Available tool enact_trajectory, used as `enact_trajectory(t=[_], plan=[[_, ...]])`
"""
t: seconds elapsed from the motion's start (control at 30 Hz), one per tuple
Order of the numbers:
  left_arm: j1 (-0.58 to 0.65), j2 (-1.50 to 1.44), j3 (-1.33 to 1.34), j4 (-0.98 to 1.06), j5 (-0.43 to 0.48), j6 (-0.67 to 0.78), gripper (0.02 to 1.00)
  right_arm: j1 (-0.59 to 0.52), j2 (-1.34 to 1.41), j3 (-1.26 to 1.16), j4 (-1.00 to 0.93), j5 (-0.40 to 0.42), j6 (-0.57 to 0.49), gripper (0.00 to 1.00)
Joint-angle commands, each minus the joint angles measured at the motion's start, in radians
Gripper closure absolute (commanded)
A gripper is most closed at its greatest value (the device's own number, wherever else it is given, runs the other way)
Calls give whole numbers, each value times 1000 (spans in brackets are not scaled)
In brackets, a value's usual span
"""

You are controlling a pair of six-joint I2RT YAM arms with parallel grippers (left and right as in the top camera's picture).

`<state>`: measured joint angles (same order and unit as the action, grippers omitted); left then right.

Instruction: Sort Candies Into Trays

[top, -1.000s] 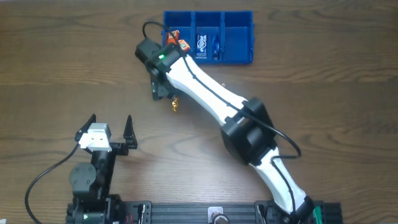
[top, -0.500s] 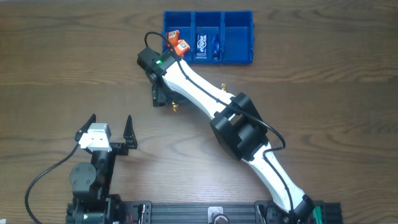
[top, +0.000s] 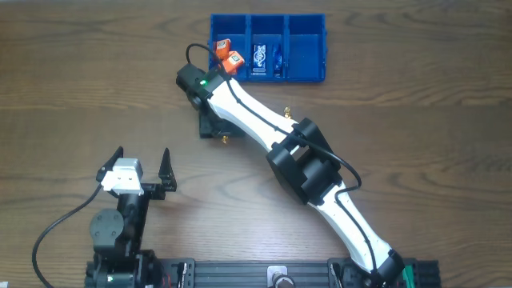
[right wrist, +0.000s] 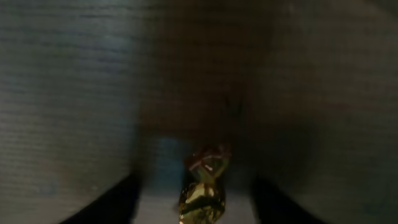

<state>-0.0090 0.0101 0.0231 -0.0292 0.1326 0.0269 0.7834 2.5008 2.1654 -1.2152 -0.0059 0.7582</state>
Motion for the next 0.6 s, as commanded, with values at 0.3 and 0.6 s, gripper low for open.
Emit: enact_trajectory(t=[0.3,0.6], plan=[[4,-6,-18,-35,22,3,20,0,23,1,-23,10,1,746],[4,-6,-18,-35,22,3,20,-3,22,1,-20,12,1,844]])
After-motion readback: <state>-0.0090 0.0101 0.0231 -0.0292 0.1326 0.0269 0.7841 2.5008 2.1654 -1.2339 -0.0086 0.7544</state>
